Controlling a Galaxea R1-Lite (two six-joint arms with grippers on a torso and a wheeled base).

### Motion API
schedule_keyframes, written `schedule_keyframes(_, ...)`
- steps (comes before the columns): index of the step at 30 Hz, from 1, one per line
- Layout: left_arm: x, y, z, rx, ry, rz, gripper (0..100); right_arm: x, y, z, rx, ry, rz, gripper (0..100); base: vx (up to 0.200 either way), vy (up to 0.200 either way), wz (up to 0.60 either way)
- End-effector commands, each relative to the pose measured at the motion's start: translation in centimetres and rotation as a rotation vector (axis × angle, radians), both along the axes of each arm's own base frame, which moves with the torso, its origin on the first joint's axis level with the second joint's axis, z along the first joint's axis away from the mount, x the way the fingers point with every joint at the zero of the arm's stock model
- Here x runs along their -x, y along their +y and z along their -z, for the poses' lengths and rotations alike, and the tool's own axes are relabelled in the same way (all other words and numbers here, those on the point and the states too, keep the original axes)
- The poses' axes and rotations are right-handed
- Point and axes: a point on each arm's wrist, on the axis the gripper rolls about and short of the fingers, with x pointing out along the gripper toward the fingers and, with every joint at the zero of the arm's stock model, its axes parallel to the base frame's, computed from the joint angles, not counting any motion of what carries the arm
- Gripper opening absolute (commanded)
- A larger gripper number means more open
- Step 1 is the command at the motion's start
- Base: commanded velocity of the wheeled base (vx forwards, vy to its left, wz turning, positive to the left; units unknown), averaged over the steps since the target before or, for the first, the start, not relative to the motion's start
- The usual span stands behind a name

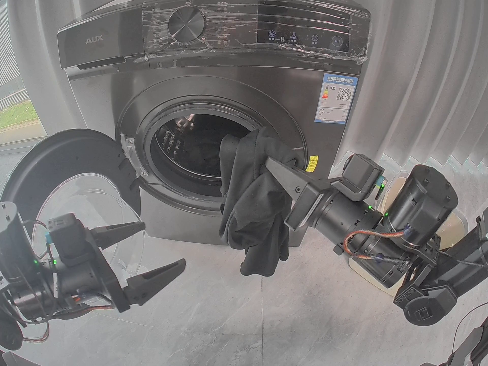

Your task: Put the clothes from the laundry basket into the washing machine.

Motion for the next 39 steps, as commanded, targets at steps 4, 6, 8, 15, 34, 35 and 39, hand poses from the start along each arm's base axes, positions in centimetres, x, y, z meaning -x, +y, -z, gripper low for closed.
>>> schedule_keyframes(4, -3.4, -3.8, 2.4, 0.014, 0.145, 0.063, 100, -0.5, 0.4, 0.3, -0.005, 0.007, 0.006, 0, 0.0, 0.0, 0.0)
schedule_keyframes(6, -3.7, -4.2, 2.4, 0.026, 0.155, 0.067, 100, -0.5, 0.4, 0.3, -0.004, 0.008, 0.006, 0, 0.0, 0.0, 0.0)
schedule_keyframes(8, -4.1, -4.7, 2.6, 0.039, 0.18, 0.068, 100, -0.5, 0.4, 0.3, -0.004, 0.008, 0.006, 0, 0.0, 0.0, 0.0)
schedule_keyframes(15, -5.4, -5.6, 3.1, 0.049, 0.215, 0.065, 100, -0.4, 0.4, 0.3, -0.005, 0.008, 0.006, 0, 0.0, 0.0, 0.0)
schedule_keyframes(34, -9.5, -8.5, 5.2, 0.085, 0.162, 0.055, 0, -0.3, 0.4, 0.0, -0.016, -0.003, 0.003, 0, 0.0, 0.0, 0.0)
schedule_keyframes(35, -9.6, -8.6, 5.2, 0.088, 0.158, 0.055, 0, -0.3, 0.4, 0.0, -0.016, -0.003, 0.003, 0, 0.0, 0.0, 0.0)
schedule_keyframes(39, -9.7, -8.7, 4.9, 0.1, 0.137, 0.059, 0, -0.3, 0.4, 0.0, -0.018, -0.004, 0.004, 0, 0.0, 0.0, 0.0)
